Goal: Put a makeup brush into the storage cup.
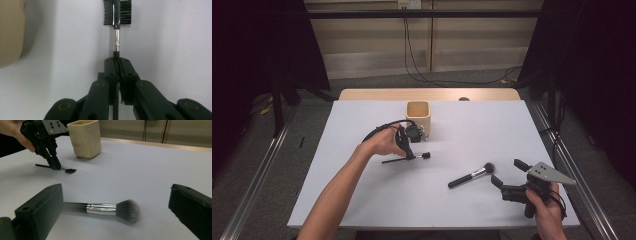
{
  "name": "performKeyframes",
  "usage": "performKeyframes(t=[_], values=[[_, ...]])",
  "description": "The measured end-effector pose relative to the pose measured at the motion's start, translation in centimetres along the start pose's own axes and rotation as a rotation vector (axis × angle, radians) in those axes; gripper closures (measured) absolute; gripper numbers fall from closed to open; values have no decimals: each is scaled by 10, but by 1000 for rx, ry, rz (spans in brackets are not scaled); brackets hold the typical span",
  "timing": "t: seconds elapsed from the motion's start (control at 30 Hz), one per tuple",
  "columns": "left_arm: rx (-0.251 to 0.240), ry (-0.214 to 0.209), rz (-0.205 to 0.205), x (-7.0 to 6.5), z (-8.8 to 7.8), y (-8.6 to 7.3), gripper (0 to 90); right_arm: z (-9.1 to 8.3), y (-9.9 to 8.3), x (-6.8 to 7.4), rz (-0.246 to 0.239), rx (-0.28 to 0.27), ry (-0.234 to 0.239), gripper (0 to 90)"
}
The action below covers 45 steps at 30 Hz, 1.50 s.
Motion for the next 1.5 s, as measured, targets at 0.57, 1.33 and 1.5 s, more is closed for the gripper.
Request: performKeyframes(t=[0.57, 1.33, 1.5], values=[[-98, -5, -74, -1, -5, -8, 858, 1, 0, -1, 1, 3, -1, 0], [-443, 8, -192, 2, -46, -22, 857, 1, 0, -1, 3, 3, -2, 0], [-509, 17, -192, -5, -53, -21, 857, 1, 0, -1, 3, 3, -4, 0]])
Point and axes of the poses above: each handheld gripper's, and its own axes: z roughly forward along the jaws, y roughly out of its top, x roughly to its left, the point moved 6 cm from there along z, roughly forward along the jaws, and after that the axes turned 1 degree about y, right-handed, at the moved point
